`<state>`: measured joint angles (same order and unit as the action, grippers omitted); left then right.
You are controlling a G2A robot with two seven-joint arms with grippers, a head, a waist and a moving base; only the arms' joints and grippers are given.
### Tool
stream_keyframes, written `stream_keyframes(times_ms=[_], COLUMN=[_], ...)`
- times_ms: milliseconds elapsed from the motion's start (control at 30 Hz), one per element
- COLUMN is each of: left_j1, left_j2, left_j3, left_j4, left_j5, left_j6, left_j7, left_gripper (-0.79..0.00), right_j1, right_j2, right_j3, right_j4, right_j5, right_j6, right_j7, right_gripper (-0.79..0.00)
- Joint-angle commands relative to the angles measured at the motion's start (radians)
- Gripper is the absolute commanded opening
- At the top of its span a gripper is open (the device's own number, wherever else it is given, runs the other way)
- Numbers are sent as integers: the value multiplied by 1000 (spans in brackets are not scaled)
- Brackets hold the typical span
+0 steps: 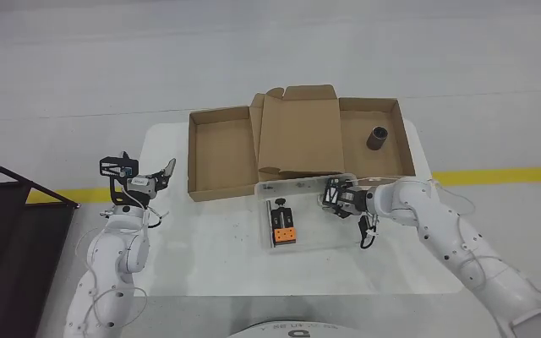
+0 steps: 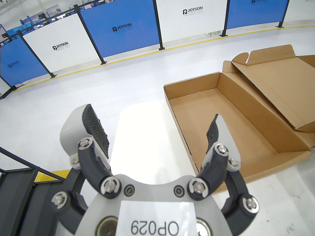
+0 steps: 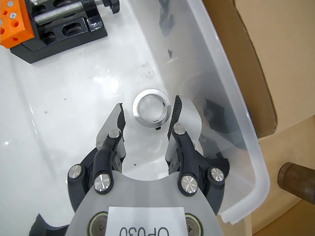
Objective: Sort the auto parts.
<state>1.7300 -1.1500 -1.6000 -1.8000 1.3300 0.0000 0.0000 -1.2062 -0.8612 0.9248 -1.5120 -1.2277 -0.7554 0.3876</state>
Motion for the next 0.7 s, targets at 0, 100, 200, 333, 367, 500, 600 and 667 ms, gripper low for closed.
stream_keyframes(times_ms=[0,100,200,333,367,500,600,667], left_j1=[0,0,0,0,0,0,0,0], left_j2=[0,0,0,0,0,0,0,0], left_j3=[0,0,0,0,0,0,0,0], left_j4=[0,0,0,0,0,0,0,0], left_j5=[0,0,0,0,0,0,0,0], left_j6=[0,0,0,0,0,0,0,0], left_j7=[0,0,0,0,0,0,0,0], left_gripper=[0,0,0,0,0,0,0,0], right_j1=[0,-6,-14,-30,-34,-49,-46,-39], right_j2=[0,1,6,14,16,20,18,13], right_j3=[-4,-8,3,32,42,71,74,66], right_j4=[-2,-8,-12,-14,-11,-11,-12,-4], right_j5=[-17,-42,-55,-49,-43,-13,9,33], right_j6=[-11,-39,-87,-121,-122,-95,-77,-60], right_j7=[-3,-15,-51,-94,-103,-101,-74,-55], right_gripper=[-345,-320,-311,-299,-289,-280,-332,-394])
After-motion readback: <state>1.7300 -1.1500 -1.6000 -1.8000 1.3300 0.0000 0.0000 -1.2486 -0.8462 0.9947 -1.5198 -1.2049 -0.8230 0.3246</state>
